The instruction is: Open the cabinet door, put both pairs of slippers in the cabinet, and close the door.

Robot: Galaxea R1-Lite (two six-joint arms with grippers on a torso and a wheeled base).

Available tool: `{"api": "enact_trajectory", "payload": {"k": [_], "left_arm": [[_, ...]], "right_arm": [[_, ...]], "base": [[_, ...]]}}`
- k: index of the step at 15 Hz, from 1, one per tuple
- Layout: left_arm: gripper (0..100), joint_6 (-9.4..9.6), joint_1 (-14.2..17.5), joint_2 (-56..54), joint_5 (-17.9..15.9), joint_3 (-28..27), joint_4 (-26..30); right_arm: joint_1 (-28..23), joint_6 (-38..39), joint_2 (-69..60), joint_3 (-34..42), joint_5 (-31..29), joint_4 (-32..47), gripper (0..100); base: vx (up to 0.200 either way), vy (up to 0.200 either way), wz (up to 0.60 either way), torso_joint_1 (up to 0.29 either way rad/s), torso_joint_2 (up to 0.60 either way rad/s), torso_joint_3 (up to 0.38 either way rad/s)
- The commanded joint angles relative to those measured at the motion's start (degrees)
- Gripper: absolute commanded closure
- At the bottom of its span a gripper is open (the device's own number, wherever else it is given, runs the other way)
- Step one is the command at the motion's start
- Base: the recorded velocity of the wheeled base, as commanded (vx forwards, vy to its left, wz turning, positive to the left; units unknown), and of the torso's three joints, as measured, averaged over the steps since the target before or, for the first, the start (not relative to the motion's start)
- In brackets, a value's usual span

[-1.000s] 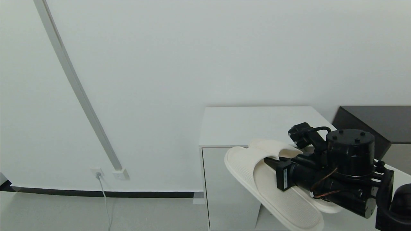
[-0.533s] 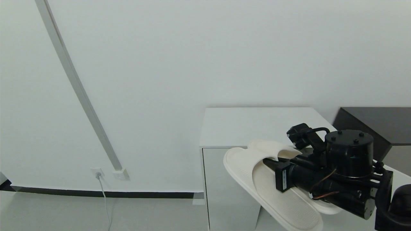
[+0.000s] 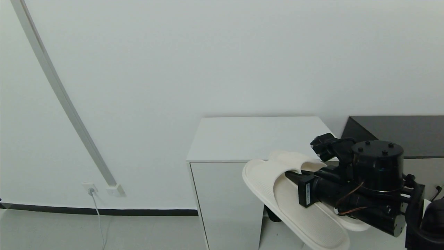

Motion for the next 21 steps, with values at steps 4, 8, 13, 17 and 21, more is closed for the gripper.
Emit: {"api": "enact_trajectory", "payload": {"k": [4,8,13,17,21], "left_arm": [[100,-0.01,0.0,0.0,0.0,0.0,0.0],[100,0.08,0.0,0.0,-0.1,0.0,0.0],[100,-0.01,0.0,0.0,0.0,0.0,0.0],[100,-0.01,0.0,0.0,0.0,0.0,0.0],[100,-0.01,0.0,0.0,-0.1,0.0,0.0]], "right_arm": [[0.0,-0.5,0.2,0.0,0.1,0.0,100],[0.0,-0.6,0.7,0.0,0.0,0.0,100],[0.3,-0.6,0.4,0.2,0.0,-0.4,100],[0.5,-0.5,0.4,0.3,0.0,-0.4,100],[0.6,-0.6,0.5,0.5,0.1,-0.5,100]], "base": [[0.000,-0.200,0.00,0.004,0.00,0.006],[0.000,-0.200,0.00,0.006,0.00,0.005],[0.000,-0.080,0.00,0.001,0.00,0.002],[0.000,0.000,0.00,0.000,0.00,0.000],[0.000,0.000,0.00,0.000,0.00,0.000]]}}
